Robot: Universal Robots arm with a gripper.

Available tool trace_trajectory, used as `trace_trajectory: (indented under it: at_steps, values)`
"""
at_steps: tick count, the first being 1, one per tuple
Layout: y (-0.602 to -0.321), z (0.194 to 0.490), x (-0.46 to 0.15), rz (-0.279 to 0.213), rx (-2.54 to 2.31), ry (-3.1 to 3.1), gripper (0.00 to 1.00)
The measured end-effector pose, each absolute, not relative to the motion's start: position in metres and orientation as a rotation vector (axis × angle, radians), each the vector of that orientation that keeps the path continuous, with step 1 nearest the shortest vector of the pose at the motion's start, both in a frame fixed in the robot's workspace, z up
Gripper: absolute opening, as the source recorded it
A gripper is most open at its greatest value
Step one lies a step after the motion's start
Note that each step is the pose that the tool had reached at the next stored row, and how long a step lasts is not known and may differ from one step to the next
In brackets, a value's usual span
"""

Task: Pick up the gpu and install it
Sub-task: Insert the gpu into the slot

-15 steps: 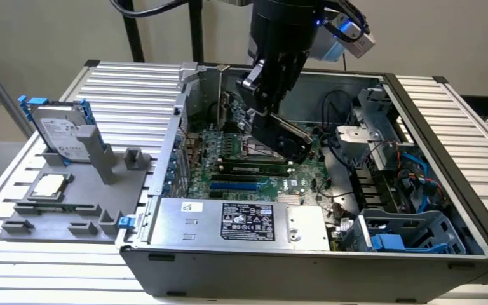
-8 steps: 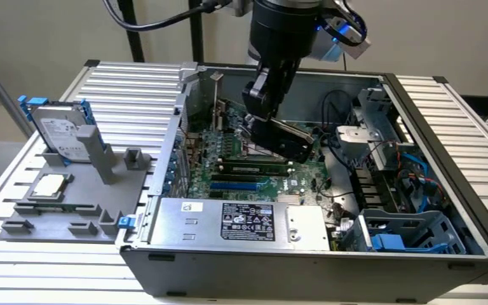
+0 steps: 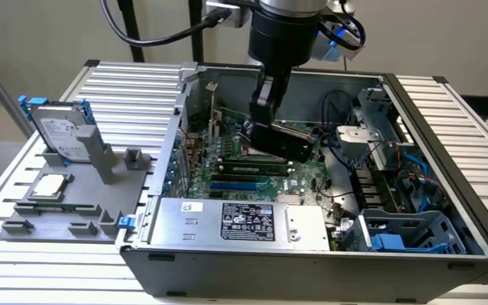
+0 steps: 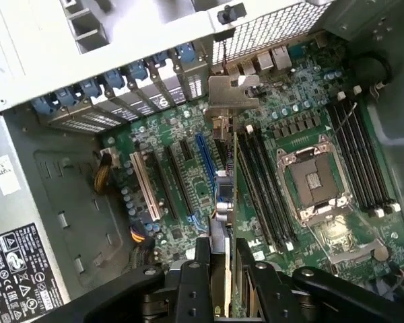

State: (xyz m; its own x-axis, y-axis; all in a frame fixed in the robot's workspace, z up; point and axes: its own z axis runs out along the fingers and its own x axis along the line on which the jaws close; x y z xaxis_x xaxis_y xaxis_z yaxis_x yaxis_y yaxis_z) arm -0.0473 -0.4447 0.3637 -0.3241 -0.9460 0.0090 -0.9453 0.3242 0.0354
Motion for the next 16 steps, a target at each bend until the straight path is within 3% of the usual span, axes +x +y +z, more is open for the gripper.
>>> trace_trajectory:
  at_steps: [16]
  values:
    - [-0.446,0.346,-0.050,-0.033,2.155,-2.272,0.00]
